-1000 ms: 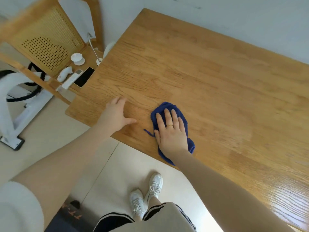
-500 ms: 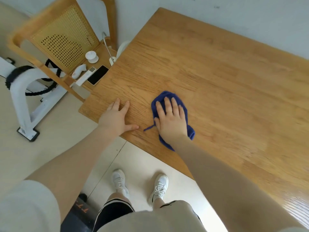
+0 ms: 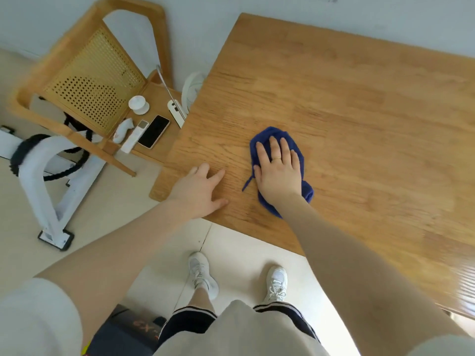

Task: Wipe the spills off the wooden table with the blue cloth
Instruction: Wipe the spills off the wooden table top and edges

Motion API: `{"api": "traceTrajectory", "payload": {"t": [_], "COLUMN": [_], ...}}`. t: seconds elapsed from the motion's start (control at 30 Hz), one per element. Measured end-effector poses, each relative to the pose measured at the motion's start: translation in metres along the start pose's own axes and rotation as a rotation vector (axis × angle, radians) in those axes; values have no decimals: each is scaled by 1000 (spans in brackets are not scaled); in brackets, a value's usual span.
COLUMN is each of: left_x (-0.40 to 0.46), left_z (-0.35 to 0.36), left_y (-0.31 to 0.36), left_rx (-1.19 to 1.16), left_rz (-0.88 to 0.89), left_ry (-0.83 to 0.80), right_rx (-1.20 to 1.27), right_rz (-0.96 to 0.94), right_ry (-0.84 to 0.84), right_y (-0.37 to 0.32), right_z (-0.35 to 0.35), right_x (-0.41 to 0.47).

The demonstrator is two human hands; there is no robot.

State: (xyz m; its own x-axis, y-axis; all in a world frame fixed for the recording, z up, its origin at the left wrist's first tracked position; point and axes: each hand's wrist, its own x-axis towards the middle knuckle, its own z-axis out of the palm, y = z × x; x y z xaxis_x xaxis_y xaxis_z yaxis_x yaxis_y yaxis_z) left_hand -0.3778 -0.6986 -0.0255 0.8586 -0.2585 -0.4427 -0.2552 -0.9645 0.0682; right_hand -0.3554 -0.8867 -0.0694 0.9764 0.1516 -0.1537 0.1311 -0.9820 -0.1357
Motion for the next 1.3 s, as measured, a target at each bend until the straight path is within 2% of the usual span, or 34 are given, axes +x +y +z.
{"api": "traceTrajectory", "payload": {"t": [0.1, 0.2, 0.3, 0.33, 0.4, 0.5, 0.6, 0.73, 0.83, 0.9, 1.1, 1.3], "left_x": [3, 8, 9, 9, 7, 5, 11, 17, 17, 18, 14, 20], "left_z": [-6, -6, -3, -2, 0, 2, 1, -9, -12, -11, -3, -10], "left_y": [-34, -61, -76, -80, -91, -114, -124, -124, -132, -136, -133, -146], "left_rx": [-97, -196, -246, -230, -169, -110, -24, -144, -68, -41, -79, -190], "left_rz": [143, 262, 347, 370, 398, 320, 218, 175, 231, 249, 195, 201], "left_ry": [16, 0, -32, -18, 92, 177, 94, 24, -7, 4, 24, -88], "right_rx": [-16, -37, -68, -87, -56, 5, 3, -39, -30, -32, -2, 16], "right_rz": [-64, -222, -361, -345, -155, 132, 257, 68, -42, -100, 98, -141], "right_ry": [58, -17, -58, -48, -25, 40, 80, 34, -55, -36, -36, 12], "right_y": [-25, -44, -39, -36, -38, -59, -85, -135, -146, -136, -127, -158], "right_z": [13, 21, 20, 19, 14, 13, 19, 33, 31, 26, 12, 38], "right_x": [-29, -62, -59, -50, -27, 1, 1, -30, -38, -24, 25, -30]}}
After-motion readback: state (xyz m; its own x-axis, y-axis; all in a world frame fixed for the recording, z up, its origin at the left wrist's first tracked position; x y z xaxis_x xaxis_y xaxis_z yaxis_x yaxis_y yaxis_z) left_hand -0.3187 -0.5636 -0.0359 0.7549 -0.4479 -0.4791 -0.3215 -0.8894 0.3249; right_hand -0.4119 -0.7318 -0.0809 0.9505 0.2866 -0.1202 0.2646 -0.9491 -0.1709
